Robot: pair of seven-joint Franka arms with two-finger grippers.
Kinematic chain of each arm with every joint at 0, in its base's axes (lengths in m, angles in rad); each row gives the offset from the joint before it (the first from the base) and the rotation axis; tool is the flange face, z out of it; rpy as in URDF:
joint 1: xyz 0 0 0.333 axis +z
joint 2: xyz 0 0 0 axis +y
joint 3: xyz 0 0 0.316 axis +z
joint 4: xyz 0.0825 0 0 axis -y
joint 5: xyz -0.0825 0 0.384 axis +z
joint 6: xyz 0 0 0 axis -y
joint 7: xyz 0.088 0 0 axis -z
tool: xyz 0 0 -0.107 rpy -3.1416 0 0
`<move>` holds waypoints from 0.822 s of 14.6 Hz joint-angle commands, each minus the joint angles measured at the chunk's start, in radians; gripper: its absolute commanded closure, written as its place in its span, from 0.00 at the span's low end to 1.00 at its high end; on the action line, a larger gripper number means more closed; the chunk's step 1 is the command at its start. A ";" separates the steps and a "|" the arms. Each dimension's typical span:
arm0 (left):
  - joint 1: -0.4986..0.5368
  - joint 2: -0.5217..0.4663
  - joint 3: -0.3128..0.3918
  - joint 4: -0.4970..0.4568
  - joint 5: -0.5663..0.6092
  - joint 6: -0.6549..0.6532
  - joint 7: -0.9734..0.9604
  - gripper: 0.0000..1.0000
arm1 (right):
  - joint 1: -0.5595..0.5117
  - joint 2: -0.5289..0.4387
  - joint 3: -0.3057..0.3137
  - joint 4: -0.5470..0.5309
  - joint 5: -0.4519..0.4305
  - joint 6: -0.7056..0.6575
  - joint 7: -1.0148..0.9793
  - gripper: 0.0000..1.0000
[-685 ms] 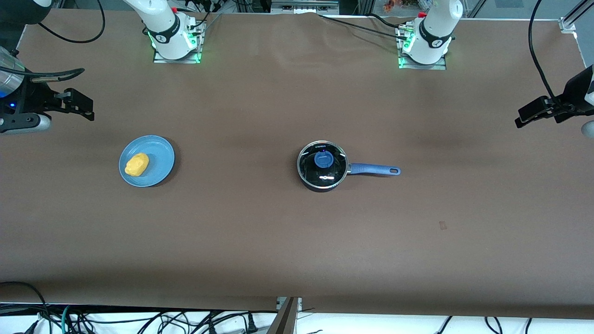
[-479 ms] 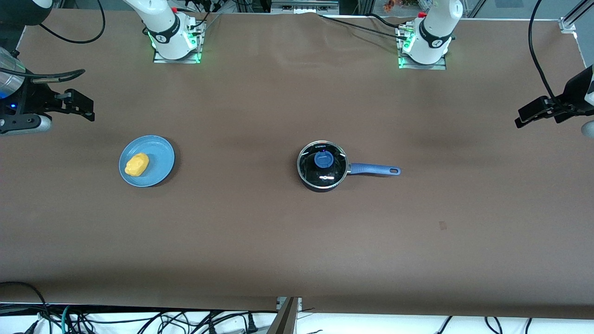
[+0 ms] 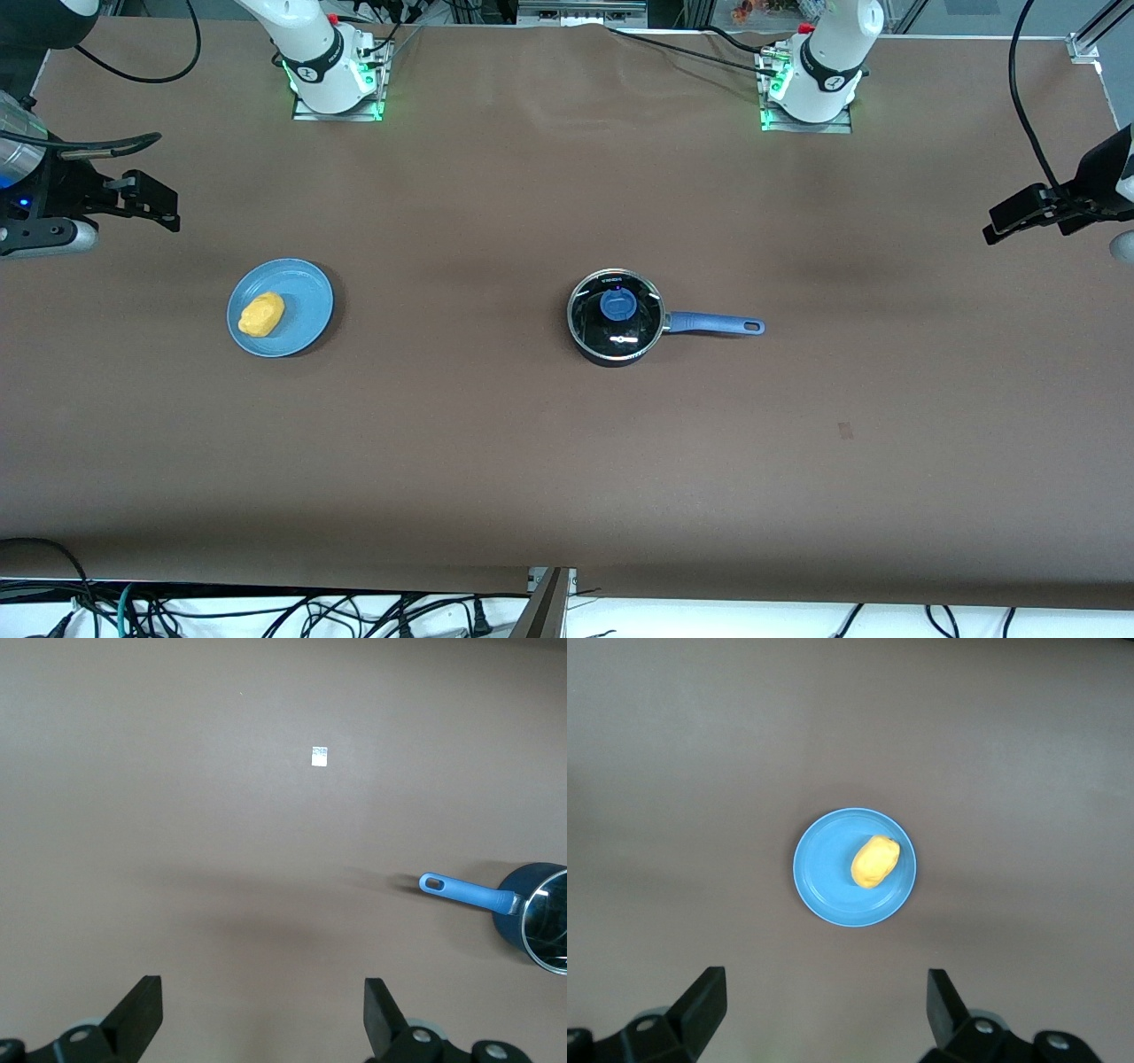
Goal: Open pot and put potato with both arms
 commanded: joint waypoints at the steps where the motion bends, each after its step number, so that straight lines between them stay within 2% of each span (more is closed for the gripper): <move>1: 0.004 0.015 0.002 0.029 -0.023 -0.005 0.014 0.00 | -0.007 0.008 0.003 0.021 0.000 -0.005 0.008 0.00; 12: 0.004 0.023 0.002 0.027 -0.023 -0.006 0.015 0.00 | -0.011 0.008 0.001 0.021 0.002 -0.005 0.006 0.00</move>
